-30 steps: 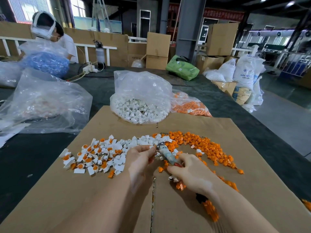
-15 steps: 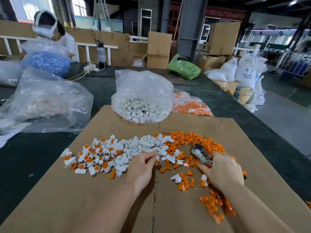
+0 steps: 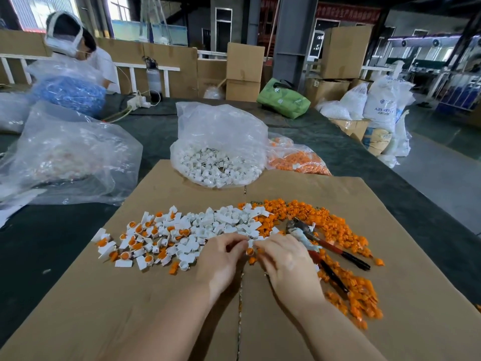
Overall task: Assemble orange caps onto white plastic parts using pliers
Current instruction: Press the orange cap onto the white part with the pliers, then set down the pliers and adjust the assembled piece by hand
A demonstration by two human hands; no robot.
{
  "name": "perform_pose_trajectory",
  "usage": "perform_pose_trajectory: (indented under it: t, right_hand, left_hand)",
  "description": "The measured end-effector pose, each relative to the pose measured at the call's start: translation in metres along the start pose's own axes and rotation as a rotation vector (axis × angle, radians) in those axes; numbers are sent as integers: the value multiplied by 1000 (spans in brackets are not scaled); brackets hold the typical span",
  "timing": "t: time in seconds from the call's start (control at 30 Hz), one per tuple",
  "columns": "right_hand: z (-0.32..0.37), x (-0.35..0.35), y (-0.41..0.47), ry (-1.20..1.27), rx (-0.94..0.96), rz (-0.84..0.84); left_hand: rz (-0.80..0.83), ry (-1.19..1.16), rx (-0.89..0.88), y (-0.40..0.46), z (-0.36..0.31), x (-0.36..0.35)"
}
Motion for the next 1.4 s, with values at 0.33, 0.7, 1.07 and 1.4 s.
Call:
perform_pose_trajectory:
  t: [0.33, 0.7, 1.07, 1.4]
  right_hand:
    - [6, -10, -3, 68, -42, -100]
    - [7, -8, -6, 69, -43, -94]
    - [9, -10, -6, 38, -36, -117]
    - [10, -9, -7, 15, -17, -149]
  left_hand:
    - [92, 72, -88, -14, 0, -1]
    - [-7, 197, -151, -14, 0, -6]
    - [-32, 282, -278, -18, -4, -7]
    - [13, 288, -286, -20, -7, -7]
Point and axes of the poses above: each hand's wrist, its own y-axis towards the middle knuckle, its own x-axis out of the back of the hand, z = x × y, the point moved 2 cm from there along y, towards the middle knuckle, and after that the axes turned 7 degrees about y, right-handed, at the moved point
